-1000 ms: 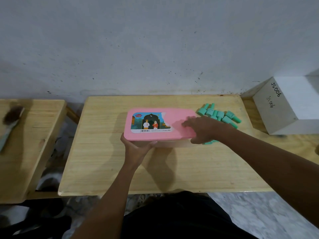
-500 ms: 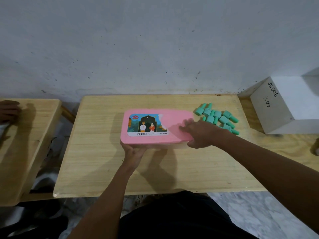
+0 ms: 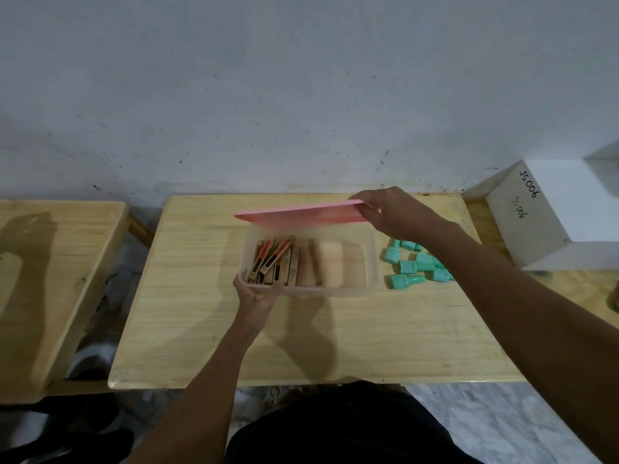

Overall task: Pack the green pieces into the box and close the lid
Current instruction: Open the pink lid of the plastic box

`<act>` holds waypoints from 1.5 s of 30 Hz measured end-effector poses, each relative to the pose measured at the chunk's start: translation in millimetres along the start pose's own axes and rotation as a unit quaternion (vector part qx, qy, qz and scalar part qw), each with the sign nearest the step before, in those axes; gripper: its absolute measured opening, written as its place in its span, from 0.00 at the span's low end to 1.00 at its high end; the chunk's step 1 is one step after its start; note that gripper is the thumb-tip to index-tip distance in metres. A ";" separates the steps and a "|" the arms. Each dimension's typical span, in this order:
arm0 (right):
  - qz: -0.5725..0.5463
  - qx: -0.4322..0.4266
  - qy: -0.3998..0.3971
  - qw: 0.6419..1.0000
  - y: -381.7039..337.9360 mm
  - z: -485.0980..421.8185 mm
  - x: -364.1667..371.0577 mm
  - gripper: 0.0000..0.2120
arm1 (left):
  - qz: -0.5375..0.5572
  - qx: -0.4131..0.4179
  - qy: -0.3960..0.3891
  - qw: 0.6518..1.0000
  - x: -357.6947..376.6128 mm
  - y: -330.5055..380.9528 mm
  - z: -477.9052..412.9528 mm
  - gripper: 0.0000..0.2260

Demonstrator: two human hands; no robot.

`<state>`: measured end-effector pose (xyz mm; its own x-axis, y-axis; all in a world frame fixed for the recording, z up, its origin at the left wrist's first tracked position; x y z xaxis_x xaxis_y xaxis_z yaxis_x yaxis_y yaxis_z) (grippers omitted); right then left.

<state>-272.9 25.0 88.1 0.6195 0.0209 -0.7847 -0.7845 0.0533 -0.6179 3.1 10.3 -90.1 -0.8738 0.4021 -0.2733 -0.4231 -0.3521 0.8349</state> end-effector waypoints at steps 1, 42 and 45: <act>-0.014 0.001 0.011 1.000 0.2 -3.0 -0.3 0.13 | 0.006 0.009 0.027 1.000 -5.5 4.7 0.6 0.35; -0.012 -0.027 -0.150 0.988 -38.3 -17.8 173.9 0.27 | 0.034 -0.034 0.317 0.947 -168.5 108.1 -12.5 0.17; -0.016 -0.020 -0.203 0.979 -40.5 -13.4 189.9 0.19 | -0.031 -0.041 0.312 0.949 -179.0 86.6 -13.3 0.16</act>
<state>-123.8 13.5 -36.5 0.5984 0.4155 -0.6851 -0.7596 0.0222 -0.6500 119.7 -103.4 24.8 -0.8077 -0.1453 -0.5714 -0.4730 -0.4189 0.7751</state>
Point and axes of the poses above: each hand's wrist, its own z-axis away from the middle knuckle, its own x-axis out of the palm, y = z × x, the point moved 7 cm from there along -z, towards the middle knuckle, and after that the axes turned 11 degrees about -z, right-handed, at the moved point
